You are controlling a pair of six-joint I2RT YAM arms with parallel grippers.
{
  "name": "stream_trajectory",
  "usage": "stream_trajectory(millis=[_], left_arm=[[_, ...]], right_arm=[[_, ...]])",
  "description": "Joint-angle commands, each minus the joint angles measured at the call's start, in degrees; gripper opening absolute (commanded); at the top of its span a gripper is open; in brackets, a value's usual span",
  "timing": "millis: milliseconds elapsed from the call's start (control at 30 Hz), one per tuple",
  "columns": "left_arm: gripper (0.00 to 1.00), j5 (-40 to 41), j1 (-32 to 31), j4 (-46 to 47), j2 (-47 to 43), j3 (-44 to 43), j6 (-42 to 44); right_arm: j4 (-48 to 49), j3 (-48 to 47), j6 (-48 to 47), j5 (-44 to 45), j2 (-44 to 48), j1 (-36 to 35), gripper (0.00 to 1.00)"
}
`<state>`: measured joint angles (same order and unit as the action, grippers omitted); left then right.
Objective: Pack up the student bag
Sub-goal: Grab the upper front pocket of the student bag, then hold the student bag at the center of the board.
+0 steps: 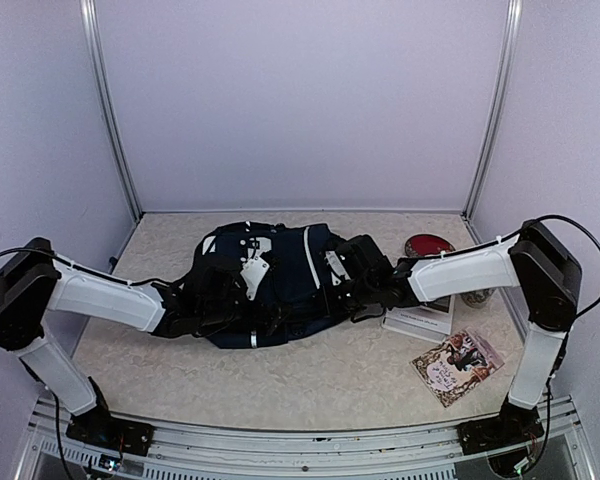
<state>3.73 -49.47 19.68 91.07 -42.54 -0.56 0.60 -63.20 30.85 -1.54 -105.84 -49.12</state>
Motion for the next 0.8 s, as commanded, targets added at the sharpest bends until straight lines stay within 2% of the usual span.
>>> stream_trajectory(millis=[0,333,433,567,700,733,767], left_arm=[[0.95,-1.5,0.0,3.9,7.2,-4.5,12.1],[0.83,5.9,-2.0,4.5,17.5,-12.6,26.8],[0.65,10.4,-2.8,3.4,20.4,-16.1,28.0],[0.44,7.3,-2.8,2.5,21.5,-16.8,28.2],[0.06,4.4,-2.1,1.7,21.3,-16.0,26.5],[0.0,3.8,-2.1,1.3,21.1,-16.2,25.9],[0.0,3.1,-2.2,1.0,20.7,-16.1,25.2]], right_arm=[[-5.0,-0.8,-7.3,-10.7,1.9,3.8,0.0],[-10.1,-1.7,-14.2,-24.0,3.7,6.7,0.0],[-13.0,-3.3,-16.3,-24.8,2.8,6.9,0.0],[-14.5,-3.9,-17.5,-24.5,2.8,7.2,0.0],[-12.4,-1.7,-16.5,-23.5,4.6,8.1,0.0],[-11.0,-0.7,-15.9,-23.3,5.0,8.2,0.0],[-9.4,0.5,-15.3,-23.3,5.3,8.3,0.01]])
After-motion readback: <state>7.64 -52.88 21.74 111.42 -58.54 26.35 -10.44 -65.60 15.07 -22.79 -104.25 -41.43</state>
